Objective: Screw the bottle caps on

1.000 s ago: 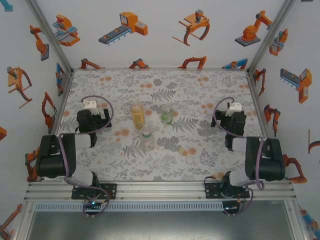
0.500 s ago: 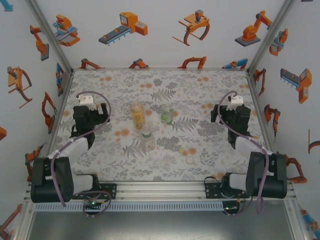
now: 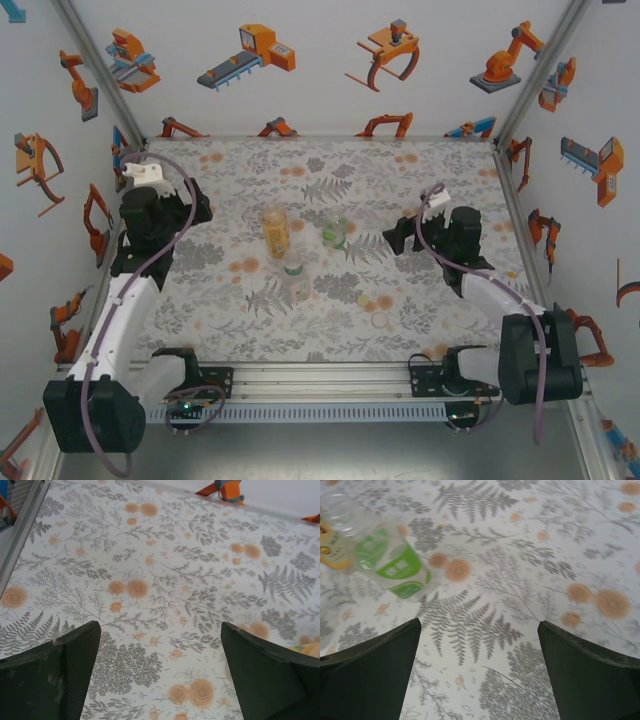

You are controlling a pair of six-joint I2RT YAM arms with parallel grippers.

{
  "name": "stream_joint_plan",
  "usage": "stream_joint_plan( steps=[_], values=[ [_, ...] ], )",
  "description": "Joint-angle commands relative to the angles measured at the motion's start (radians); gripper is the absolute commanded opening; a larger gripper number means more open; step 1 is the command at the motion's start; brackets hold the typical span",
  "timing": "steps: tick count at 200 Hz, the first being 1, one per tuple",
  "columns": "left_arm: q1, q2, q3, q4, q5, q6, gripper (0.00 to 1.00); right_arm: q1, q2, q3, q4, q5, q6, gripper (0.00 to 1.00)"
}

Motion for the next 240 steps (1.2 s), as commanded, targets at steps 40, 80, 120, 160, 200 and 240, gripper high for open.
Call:
stream_joint_plan(
  steps=[40, 80, 120, 160, 200, 240],
  values=[
    [0.011, -0.142, 0.105, -0.35, 0.14, 0.059, 0.97, 0.143, 0.132, 0.103, 0.216, -0.137, -0.008, 0.87],
    [0.012, -0.237, 0.032, -0.355, 0.107, 0.111, 0.97, 0.227, 0.254, 0.168, 0.344, -0.142, -0.012, 0.88],
    [0.016, -0.27, 0.017, -0.349, 0.069, 0.117, 0.97, 0.272, 0.403, 0.235, 0.506, -0.158, 0.046, 0.88],
    [0.017, -0.27, 0.012, -0.345, 0.082, 0.104, 0.97, 0.306, 0.523, 0.292, 0.583, -0.153, 0.056, 0.87],
    [0.019, -0.263, 0.012, -0.355, 0.05, 0.102, 0.97, 0.322, 0.619, 0.296, 0.644, -0.154, 0.057, 0.86],
    [0.018, -0.254, 0.013, -0.362, 0.036, 0.099, 0.97, 0.326, 0.684, 0.284, 0.695, -0.158, 0.063, 0.79]
  ],
)
